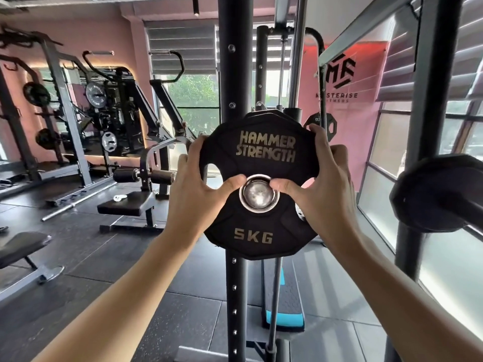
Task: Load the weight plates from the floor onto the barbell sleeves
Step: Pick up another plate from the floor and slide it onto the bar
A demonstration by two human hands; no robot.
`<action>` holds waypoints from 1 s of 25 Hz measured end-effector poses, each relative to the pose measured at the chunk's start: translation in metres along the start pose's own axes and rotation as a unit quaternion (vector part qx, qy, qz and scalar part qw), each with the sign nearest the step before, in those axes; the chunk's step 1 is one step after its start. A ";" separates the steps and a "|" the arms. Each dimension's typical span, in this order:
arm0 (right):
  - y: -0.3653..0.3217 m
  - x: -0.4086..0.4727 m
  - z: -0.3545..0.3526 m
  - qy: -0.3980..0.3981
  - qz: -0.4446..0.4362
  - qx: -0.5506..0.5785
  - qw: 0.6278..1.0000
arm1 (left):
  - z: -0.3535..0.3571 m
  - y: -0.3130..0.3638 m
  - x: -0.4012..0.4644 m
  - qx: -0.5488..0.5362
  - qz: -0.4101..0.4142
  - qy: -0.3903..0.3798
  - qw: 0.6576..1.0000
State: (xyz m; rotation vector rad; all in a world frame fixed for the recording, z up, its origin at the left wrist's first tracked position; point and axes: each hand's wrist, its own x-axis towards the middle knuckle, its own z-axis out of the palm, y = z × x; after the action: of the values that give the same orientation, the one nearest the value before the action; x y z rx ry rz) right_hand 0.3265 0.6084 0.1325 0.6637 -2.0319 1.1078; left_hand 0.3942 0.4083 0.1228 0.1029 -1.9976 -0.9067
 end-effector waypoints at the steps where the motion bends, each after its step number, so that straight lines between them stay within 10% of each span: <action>1: 0.003 0.003 0.002 0.004 -0.011 0.010 1.000 | 0.003 -0.002 0.003 -0.021 0.003 -0.008 1.000; 9: 0.024 0.048 0.031 -0.029 -0.042 -0.044 0.998 | 0.035 -0.011 0.061 0.111 0.113 -0.080 0.984; 25: 0.077 0.114 0.087 -0.025 -0.030 -0.069 0.997 | 0.097 -0.037 0.133 0.117 0.087 -0.080 0.986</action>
State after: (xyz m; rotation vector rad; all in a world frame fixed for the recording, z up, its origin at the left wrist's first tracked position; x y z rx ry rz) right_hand 0.1723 0.5613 0.1515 0.6835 -2.0943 0.9150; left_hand 0.2326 0.3817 0.1631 -0.0127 -2.2193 -0.5820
